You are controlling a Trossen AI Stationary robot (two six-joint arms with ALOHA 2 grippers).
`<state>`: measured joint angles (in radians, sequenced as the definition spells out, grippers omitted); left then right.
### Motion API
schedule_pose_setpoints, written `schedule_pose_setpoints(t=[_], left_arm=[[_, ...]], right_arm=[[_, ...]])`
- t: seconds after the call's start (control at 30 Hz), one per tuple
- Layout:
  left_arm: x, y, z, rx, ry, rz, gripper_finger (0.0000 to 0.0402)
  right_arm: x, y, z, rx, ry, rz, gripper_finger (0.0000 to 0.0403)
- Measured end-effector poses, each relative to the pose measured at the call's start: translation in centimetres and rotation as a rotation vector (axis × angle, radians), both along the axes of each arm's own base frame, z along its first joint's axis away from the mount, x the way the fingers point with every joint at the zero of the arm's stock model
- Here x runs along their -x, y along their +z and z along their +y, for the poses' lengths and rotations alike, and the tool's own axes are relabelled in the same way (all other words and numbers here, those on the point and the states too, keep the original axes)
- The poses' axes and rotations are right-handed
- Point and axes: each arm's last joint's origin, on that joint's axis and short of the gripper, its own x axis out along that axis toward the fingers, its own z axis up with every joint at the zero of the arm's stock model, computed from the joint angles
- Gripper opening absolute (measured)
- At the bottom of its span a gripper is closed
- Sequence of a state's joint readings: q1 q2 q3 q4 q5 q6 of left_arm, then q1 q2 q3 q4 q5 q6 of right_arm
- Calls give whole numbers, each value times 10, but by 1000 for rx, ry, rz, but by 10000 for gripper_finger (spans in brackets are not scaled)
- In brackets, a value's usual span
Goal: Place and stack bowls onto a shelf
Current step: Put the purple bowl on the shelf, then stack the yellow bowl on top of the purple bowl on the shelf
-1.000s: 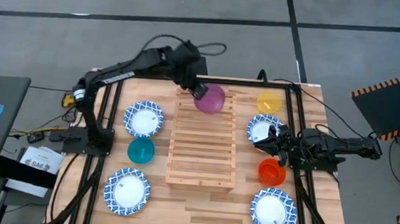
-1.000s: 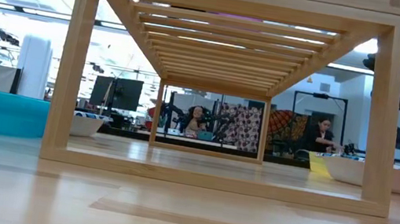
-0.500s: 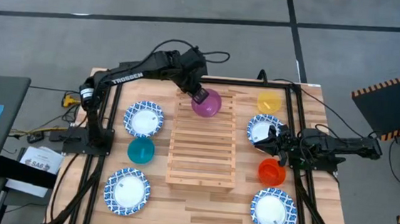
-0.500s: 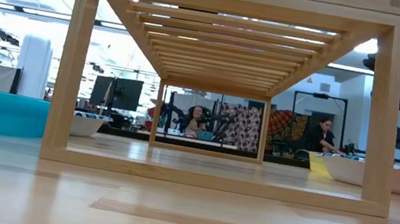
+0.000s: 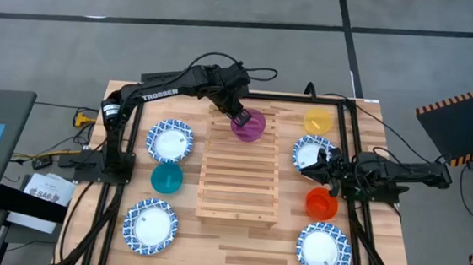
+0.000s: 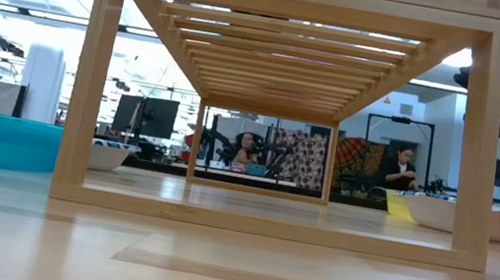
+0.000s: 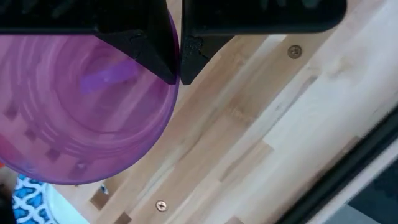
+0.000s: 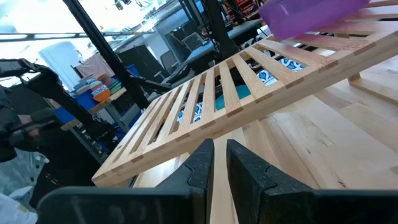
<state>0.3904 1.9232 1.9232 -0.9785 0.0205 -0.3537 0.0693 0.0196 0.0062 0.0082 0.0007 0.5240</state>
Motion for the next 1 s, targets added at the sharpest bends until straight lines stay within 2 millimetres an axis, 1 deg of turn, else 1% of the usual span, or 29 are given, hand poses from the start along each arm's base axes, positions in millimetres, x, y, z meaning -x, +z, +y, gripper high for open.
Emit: schedule_pose_setpoints(t=[0.2,0.4,0.5,0.63,0.87,1.0], left_arm=[[4,3,1,-11,-7,13,0],[9,10,0,-50,-21,43,0],[9,12,0,-59,-34,44,7],[9,12,0,-60,-34,42,32],[8,12,0,-61,-35,37,92],[14,20,1,-50,-38,7,121]], right_arm=[[0,0,0,0,0,0,72],[0,0,0,0,0,0,72],[0,0,0,0,0,0,72],[0,0,0,0,0,0,72],[0,0,0,0,0,0,72],[0,0,0,0,0,0,72]])
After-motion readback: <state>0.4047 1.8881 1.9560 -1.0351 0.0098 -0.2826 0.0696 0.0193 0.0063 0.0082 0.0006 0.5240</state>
